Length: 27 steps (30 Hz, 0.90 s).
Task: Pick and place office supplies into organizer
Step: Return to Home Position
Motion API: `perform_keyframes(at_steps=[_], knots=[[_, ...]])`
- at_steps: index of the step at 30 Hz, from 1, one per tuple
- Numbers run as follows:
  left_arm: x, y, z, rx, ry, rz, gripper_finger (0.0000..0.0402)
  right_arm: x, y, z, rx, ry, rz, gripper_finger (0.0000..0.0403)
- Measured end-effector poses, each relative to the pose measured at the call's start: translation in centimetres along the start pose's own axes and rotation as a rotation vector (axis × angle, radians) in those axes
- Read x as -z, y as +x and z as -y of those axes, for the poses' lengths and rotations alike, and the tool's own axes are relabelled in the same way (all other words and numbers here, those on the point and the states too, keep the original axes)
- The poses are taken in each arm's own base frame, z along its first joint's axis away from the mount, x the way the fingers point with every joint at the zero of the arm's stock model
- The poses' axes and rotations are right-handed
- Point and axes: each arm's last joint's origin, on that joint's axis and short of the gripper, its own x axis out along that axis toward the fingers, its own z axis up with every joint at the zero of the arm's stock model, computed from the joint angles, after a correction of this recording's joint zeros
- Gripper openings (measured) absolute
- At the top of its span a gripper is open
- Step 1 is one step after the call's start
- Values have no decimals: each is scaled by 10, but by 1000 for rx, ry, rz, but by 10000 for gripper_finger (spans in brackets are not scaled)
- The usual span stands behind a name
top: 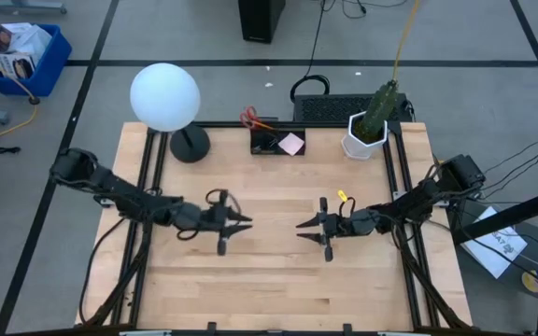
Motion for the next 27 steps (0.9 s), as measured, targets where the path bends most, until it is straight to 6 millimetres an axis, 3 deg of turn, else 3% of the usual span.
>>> perform_keyframes(at_steps=[4,14,27], knots=[[6,-20,4,30,15,36,86,-10,-4,7,20,-8,-3,98],[11,-69,-6,44,14,119,86,-47,-39,14,22,-53,-10,98],[-2,-113,-16,-48,7,146,86,-74,-86,26,64,-77,15,99]])
